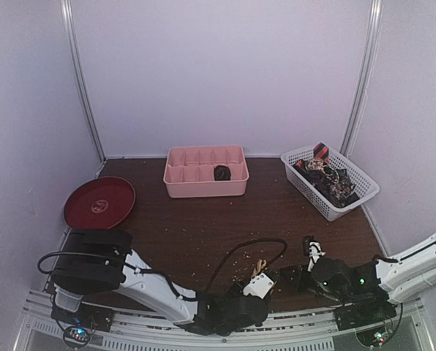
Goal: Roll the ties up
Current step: Pick up the tie from the center of the board, then place the tie in the storage box.
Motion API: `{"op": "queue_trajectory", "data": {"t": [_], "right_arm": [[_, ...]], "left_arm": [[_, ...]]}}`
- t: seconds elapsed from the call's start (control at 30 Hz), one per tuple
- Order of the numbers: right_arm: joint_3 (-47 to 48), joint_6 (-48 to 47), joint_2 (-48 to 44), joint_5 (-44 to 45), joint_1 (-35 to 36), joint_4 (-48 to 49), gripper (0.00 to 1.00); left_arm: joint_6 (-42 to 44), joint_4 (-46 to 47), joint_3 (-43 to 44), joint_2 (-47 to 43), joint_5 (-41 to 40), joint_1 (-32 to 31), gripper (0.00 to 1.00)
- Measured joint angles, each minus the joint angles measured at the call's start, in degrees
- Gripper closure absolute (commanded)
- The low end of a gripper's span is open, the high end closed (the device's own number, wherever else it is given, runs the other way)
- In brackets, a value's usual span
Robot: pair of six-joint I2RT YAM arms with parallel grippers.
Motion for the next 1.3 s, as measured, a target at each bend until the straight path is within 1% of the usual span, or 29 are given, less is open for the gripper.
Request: {"op": "queue_trajectory", "data": {"t": [0.17, 0.4, 0.63, 0.83, 0.97, 1.1, 1.3], "right_arm": [[0.0, 0.0, -6.6, 2.9, 0.0, -5.0, 0.82], [-0.7, -0.1, -13.6, 5.1, 0.0, -9.5, 0.81], [-0.8, -0.6, -15.7, 5.9, 0.0, -11.6, 0.8], [-0.8, -1.6, -15.7, 5.9, 0.0, -11.7, 0.79], [-0.8, -1.9, -15.1, 5.6, 0.0, -10.6, 0.79], [-0.8, -2.6, -13.9, 5.0, 0.0, -9.0, 0.78], [-0.6, -3.6, -12.4, 3.8, 0.0, -7.5, 0.77]], "left_arm": [[-0.3, -1.6, 0.0, -0.1, -2.1, 0.4, 0.58], [-0.4, -4.0, -1.3, -3.0, -3.4, 3.5, 0.58], [-0.4, -6.8, -2.1, -6.8, -4.6, 6.5, 0.59], [0.3, -9.6, -2.3, -12.4, -5.3, 10.4, 0.59], [2.0, -11.0, -2.3, -16.6, -6.0, 14.8, 0.59], [5.0, -11.8, -1.6, -19.6, -5.9, 21.0, 0.59], [10.4, -13.1, 4.9, -19.5, -3.2, 32.5, 0.59]]}}
